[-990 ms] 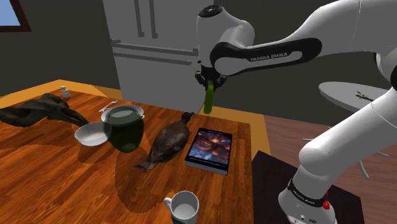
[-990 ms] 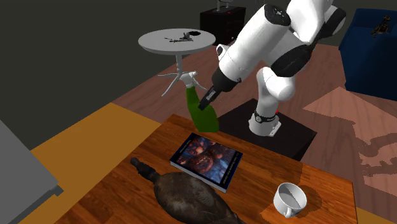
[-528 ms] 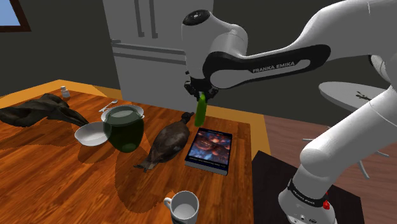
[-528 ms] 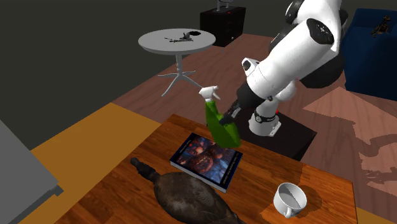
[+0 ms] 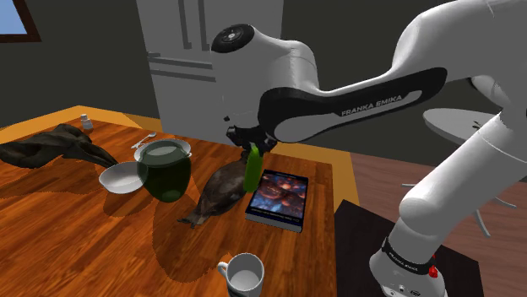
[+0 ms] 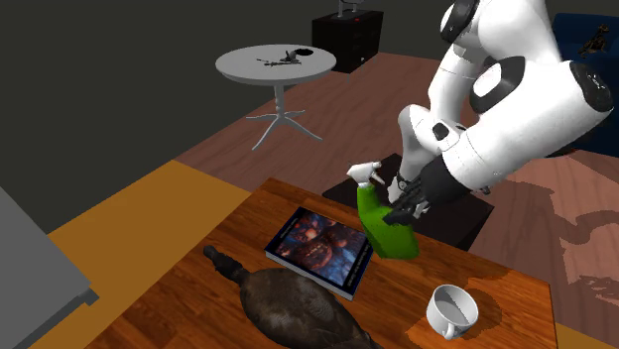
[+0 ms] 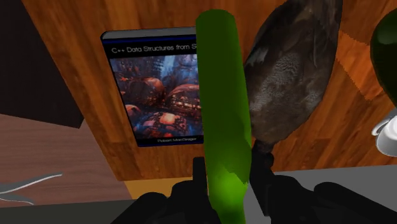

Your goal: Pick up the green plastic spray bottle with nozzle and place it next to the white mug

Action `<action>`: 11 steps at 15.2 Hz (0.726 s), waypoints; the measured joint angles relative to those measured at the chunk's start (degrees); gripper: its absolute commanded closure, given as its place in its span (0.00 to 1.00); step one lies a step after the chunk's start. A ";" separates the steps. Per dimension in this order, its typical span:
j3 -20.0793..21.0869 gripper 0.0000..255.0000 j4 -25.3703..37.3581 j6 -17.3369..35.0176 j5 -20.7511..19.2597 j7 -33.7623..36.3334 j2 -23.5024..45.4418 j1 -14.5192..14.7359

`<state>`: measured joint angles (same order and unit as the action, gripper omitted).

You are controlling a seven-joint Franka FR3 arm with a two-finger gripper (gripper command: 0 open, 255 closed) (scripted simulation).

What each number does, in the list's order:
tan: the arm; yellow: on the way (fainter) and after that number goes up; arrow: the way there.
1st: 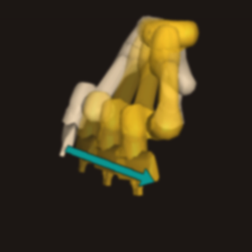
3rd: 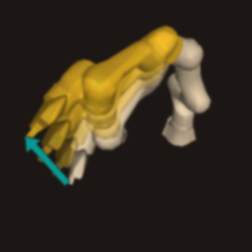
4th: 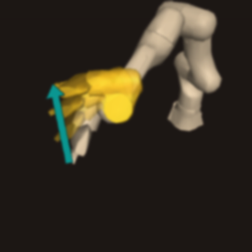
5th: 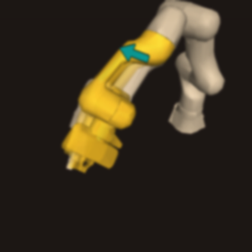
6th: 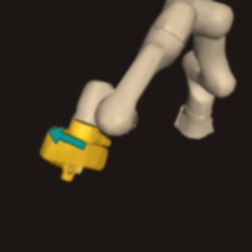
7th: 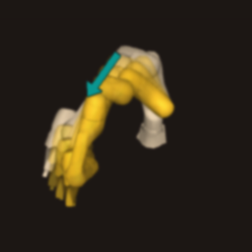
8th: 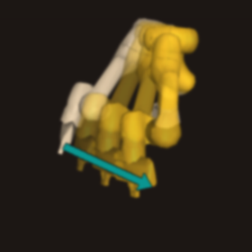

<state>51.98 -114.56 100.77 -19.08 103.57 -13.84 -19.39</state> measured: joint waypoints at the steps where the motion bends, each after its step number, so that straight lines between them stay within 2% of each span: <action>1: 1.88 1.00 0.78 -0.72 -0.69 2.18 1.47 0.13; 4: 7.35 1.00 4.98 -3.97 -4.50 8.63 7.84 0.20; 6: 11.00 1.00 7.89 -6.85 -8.17 14.03 13.54 1.55; 8: 12.99 1.00 10.43 -9.77 -11.77 19.22 18.91 4.32; 11: 13.07 1.00 16.10 -15.12 -17.94 26.75 28.49 12.09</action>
<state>65.05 -98.46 85.66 -37.03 130.32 14.64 -7.30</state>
